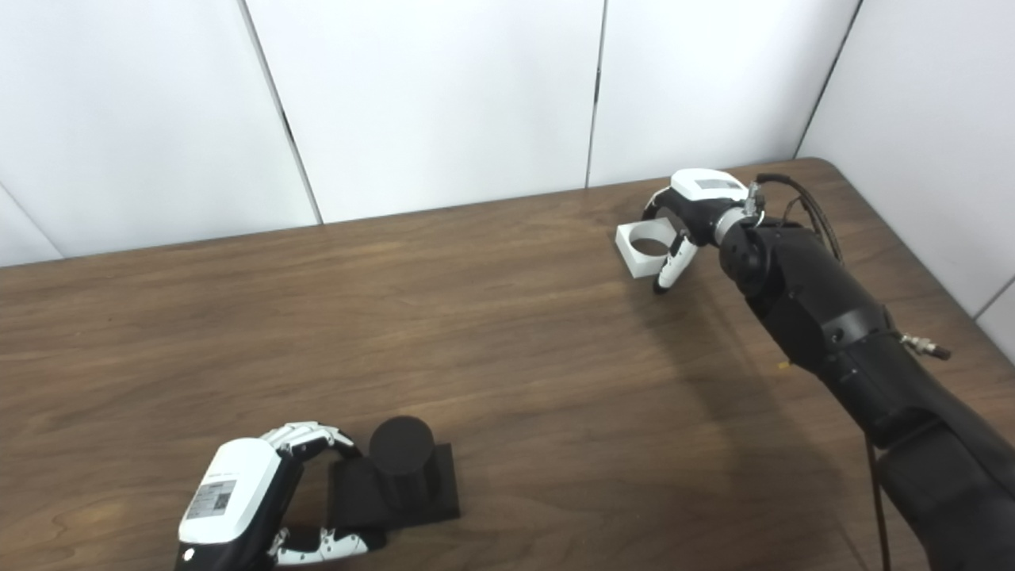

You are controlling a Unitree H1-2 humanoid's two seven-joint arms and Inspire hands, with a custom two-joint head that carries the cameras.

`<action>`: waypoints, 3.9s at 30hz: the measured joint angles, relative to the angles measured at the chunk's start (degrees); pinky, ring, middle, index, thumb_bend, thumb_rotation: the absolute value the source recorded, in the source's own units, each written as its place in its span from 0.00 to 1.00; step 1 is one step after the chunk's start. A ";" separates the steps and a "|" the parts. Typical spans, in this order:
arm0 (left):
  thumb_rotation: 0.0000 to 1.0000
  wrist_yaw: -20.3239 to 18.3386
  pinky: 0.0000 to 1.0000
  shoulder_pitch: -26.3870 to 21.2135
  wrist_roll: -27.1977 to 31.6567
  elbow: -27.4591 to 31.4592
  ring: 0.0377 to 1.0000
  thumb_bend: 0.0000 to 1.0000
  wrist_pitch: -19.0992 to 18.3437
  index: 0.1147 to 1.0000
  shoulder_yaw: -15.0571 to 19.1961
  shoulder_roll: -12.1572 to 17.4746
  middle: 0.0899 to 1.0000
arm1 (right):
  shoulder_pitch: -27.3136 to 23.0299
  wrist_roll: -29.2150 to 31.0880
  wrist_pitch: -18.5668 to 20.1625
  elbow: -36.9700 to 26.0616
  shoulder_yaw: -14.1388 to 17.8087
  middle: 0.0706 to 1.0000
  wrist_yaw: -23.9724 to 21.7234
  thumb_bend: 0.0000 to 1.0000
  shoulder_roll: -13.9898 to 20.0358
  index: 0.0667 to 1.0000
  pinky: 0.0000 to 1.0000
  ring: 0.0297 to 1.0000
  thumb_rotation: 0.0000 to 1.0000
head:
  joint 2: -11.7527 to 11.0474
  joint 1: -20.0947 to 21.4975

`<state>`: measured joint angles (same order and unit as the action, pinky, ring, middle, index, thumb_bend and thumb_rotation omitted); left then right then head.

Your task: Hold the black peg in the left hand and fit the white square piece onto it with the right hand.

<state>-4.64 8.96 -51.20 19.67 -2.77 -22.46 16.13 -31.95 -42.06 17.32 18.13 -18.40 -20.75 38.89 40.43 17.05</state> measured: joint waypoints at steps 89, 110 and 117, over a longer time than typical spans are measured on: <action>0.05 -2.46 0.76 -0.27 -5.00 1.10 0.77 0.52 -4.58 0.42 -2.51 -4.11 0.69 | 7.34 -6.00 -4.50 -57.98 -4.34 0.74 -37.68 0.52 -17.11 0.45 0.92 0.89 0.13 | 3.08 -8.96; 0.05 -3.27 0.76 -0.28 -6.12 1.44 0.77 0.52 -5.37 0.42 -3.19 -5.25 0.69 | 9.49 -6.25 -6.93 -53.84 -5.23 0.73 -35.02 0.52 -18.26 0.45 0.91 0.89 0.13 | 3.60 -9.93; 0.05 -3.32 0.75 -0.27 -6.33 1.48 0.76 0.52 -5.38 0.42 -3.19 -5.43 0.69 | 9.55 -7.39 -6.91 -53.72 -5.94 0.74 -35.73 0.52 -18.80 0.45 0.92 0.89 0.14 | 3.69 -10.02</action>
<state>-7.96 8.69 -57.53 21.15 -8.15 -25.65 10.70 -22.40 -49.46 10.41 -35.59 -24.34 -56.49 20.08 44.12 7.03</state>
